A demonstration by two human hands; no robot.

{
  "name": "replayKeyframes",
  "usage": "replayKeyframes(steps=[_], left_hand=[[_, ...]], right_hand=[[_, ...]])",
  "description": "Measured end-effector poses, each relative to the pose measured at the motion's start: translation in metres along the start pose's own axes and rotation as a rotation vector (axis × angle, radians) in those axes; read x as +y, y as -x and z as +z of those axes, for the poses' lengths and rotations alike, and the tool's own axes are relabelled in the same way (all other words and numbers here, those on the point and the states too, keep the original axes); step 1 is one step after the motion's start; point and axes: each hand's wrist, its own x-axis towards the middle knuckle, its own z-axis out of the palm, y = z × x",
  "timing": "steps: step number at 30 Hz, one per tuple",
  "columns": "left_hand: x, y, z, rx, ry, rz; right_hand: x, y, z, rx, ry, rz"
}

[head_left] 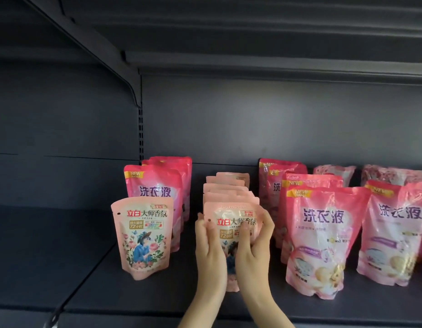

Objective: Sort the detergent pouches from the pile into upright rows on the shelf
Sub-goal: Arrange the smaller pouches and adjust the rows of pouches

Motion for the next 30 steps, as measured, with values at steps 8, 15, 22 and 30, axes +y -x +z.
replayKeyframes(steps=[8, 15, 22, 30], left_hand=[[-0.019, -0.04, 0.003, 0.018, -0.009, -0.003], [-0.024, -0.053, 0.004, 0.001, -0.061, -0.021], [0.0, -0.051, -0.009, -0.023, -0.322, 0.183], [0.079, -0.015, -0.072, -0.31, -0.787, 0.704]], right_hand=[[0.028, -0.033, 0.013, -0.041, 0.061, 0.024], [0.035, -0.043, 0.014, -0.069, 0.077, 0.026], [0.019, -0.05, -0.004, -0.086, 0.091, 0.009], [-0.044, -0.055, 0.007, -0.266, 0.566, -0.617]])
